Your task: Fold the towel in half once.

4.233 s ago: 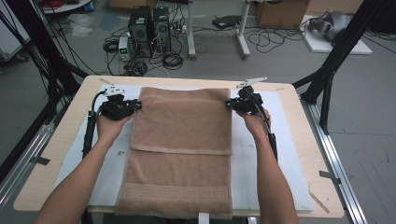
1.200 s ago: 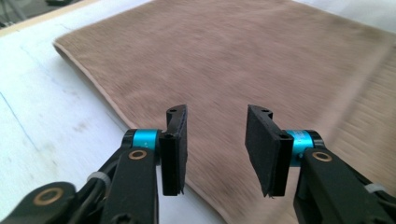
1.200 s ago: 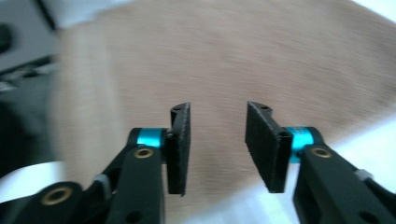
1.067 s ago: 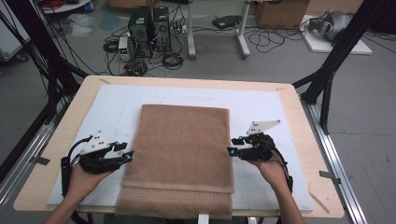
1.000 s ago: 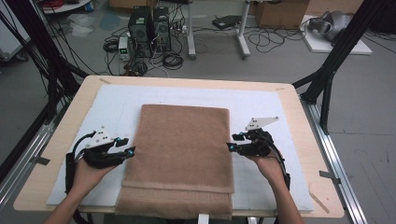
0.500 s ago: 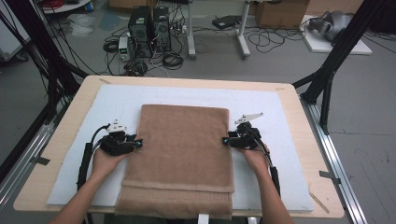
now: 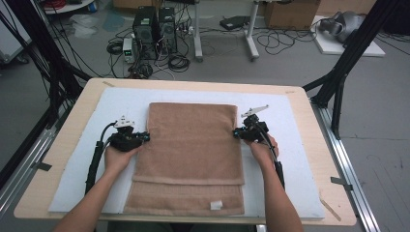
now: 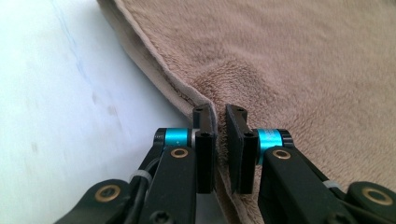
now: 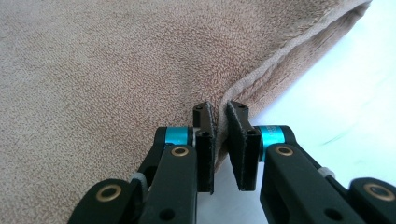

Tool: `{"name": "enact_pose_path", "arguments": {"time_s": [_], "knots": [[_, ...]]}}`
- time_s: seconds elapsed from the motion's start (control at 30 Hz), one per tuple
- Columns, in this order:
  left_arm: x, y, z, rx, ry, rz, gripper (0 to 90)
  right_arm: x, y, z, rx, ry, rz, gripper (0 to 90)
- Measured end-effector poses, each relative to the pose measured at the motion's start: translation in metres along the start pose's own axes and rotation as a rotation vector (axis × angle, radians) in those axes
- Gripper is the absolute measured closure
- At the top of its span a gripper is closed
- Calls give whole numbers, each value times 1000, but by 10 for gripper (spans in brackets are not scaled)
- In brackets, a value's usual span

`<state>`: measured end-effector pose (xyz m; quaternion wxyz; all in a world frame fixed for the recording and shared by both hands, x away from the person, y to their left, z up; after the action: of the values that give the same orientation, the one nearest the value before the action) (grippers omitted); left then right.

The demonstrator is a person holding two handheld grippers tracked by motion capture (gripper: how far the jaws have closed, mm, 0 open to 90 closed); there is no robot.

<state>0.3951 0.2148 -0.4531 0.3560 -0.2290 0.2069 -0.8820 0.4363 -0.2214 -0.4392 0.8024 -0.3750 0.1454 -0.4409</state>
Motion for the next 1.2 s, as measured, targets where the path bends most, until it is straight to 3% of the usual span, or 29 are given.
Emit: {"name": "enact_pose_path", "arguments": {"time_s": [0.13, 0.17, 0.27, 0.37, 0.43, 0.5, 0.67, 0.87, 0.97, 1.03, 1.1, 1.2], "knots": [[-9, 9, 13, 17, -9, 27, 822, 12, 5, 9, 13, 20, -13, 816], [-11, 11, 15, 10, -28, 23, 821, 14, 7, 11, 13, 20, -10, 811], [-13, 13, 14, -1, -19, 23, 799, 16, 12, 11, 1, 43, -7, 742], [-14, 4, 15, -38, 9, 37, 687, 21, 8, 7, 1, 81, 12, 612], [-13, -6, 16, -27, 18, 24, 642, 27, 1, 3, 7, 130, 27, 552], [-10, -17, 17, -5, 30, 13, 619, 28, -11, 1, 33, 135, 42, 519], [8, -39, 14, 13, 89, -36, 596, 11, -42, -3, 109, 91, 83, 502], [35, -55, -4, -4, 177, -75, 591, -20, -66, -21, 98, 8, 89, 519], [42, -56, -17, -36, 194, -100, 592, -35, -69, -33, 105, -40, 117, 541], [45, -56, -24, -61, 194, -120, 592, -44, -67, -40, 109, -46, 158, 558], [47, -55, -31, -71, 198, -147, 593, -53, -63, -45, 76, -97, 155, 565], [48, -52, -41, -114, 209, -169, 603, -61, -57, -52, 62, -107, 183, 581]]}}
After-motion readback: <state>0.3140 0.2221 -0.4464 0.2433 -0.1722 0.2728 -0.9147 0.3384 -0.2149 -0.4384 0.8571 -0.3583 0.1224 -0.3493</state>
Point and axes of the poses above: each handheld gripper's, and its own axes: y roughly forward along the jaws, z roughly out of its top, x roughly to its right, the point moved 1 cm from there along y, roughly forward along the jaws, and after that the axes turned 12 degrees about -z, right-handed, at the moved point
